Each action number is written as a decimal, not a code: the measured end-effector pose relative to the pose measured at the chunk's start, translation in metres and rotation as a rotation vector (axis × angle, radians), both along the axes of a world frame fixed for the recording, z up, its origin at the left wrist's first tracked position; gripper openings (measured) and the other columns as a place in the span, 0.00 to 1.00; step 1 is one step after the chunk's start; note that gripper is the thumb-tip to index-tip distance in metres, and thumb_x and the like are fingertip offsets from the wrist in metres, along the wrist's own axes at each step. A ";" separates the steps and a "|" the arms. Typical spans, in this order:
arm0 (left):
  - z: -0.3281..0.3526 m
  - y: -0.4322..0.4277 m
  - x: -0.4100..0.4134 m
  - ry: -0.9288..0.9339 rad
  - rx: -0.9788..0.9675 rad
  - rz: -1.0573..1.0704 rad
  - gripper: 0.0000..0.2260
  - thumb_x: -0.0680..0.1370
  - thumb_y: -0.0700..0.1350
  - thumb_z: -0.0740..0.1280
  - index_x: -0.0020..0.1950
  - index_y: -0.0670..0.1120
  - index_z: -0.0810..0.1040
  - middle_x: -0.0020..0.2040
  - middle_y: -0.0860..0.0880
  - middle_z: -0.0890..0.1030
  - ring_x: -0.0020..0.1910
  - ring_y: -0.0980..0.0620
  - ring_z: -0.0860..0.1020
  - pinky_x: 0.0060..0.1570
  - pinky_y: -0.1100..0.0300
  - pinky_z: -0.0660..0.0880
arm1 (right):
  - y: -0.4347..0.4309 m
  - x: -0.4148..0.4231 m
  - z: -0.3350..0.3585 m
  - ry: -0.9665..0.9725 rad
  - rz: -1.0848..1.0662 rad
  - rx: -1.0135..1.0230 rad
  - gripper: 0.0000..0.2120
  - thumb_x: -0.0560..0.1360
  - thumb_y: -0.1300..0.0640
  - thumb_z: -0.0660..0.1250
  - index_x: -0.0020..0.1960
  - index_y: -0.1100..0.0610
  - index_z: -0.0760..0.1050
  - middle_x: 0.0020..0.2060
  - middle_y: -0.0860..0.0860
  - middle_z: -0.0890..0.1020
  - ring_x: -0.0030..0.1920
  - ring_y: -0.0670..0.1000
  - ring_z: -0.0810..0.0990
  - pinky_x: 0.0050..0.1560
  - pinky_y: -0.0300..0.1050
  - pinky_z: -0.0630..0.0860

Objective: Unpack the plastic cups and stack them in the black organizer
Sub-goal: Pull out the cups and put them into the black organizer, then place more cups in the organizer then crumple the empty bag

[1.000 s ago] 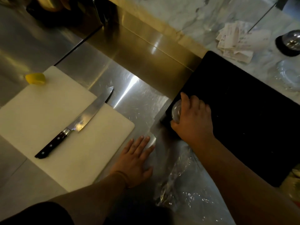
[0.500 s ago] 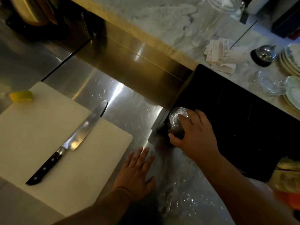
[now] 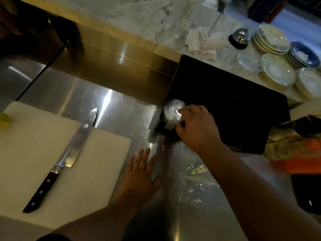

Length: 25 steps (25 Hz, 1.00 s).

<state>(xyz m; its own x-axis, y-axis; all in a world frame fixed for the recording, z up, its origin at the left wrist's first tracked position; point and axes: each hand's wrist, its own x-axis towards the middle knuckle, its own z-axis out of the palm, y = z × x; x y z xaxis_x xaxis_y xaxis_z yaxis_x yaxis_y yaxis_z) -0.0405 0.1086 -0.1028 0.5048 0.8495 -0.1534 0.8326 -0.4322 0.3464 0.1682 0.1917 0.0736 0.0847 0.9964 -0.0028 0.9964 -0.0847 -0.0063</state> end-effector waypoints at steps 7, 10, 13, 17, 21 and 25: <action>0.002 -0.005 0.006 0.058 0.000 0.034 0.37 0.77 0.67 0.53 0.84 0.52 0.58 0.85 0.46 0.51 0.84 0.45 0.48 0.81 0.42 0.45 | -0.199 0.091 -0.011 0.148 -0.476 0.080 0.35 0.76 0.35 0.61 0.79 0.49 0.62 0.77 0.56 0.67 0.79 0.62 0.58 0.77 0.62 0.59; 0.005 -0.007 0.009 0.106 0.045 0.029 0.36 0.79 0.66 0.53 0.83 0.51 0.57 0.85 0.45 0.52 0.84 0.44 0.49 0.81 0.45 0.41 | -0.238 0.106 -0.043 0.263 -0.583 -0.188 0.41 0.74 0.26 0.56 0.81 0.39 0.48 0.82 0.53 0.54 0.81 0.63 0.50 0.77 0.66 0.56; 0.011 -0.012 0.014 0.140 0.063 0.033 0.35 0.80 0.65 0.52 0.84 0.50 0.57 0.85 0.45 0.51 0.84 0.45 0.47 0.76 0.54 0.28 | -0.242 0.090 -0.065 0.377 -0.505 -0.301 0.42 0.72 0.23 0.52 0.80 0.35 0.40 0.83 0.50 0.48 0.81 0.64 0.47 0.78 0.66 0.55; 0.012 -0.028 0.024 0.168 0.071 0.103 0.35 0.80 0.64 0.51 0.84 0.48 0.54 0.85 0.44 0.52 0.84 0.43 0.47 0.80 0.42 0.41 | -0.235 0.069 -0.073 0.397 -0.415 -0.312 0.42 0.72 0.23 0.48 0.80 0.38 0.41 0.83 0.52 0.49 0.81 0.63 0.48 0.78 0.67 0.54; 0.015 -0.031 0.024 0.157 0.078 0.089 0.36 0.79 0.62 0.54 0.84 0.46 0.55 0.85 0.42 0.53 0.83 0.41 0.48 0.79 0.49 0.34 | -0.250 0.111 -0.064 0.402 -0.454 -0.024 0.33 0.78 0.35 0.56 0.79 0.47 0.58 0.78 0.54 0.66 0.77 0.58 0.63 0.75 0.58 0.65; 0.016 -0.030 0.027 0.153 0.057 0.112 0.35 0.81 0.59 0.58 0.84 0.46 0.55 0.85 0.42 0.52 0.84 0.41 0.47 0.76 0.51 0.31 | -0.297 0.184 -0.078 0.411 -0.636 -0.041 0.29 0.76 0.54 0.69 0.75 0.51 0.67 0.71 0.54 0.74 0.70 0.58 0.71 0.67 0.54 0.71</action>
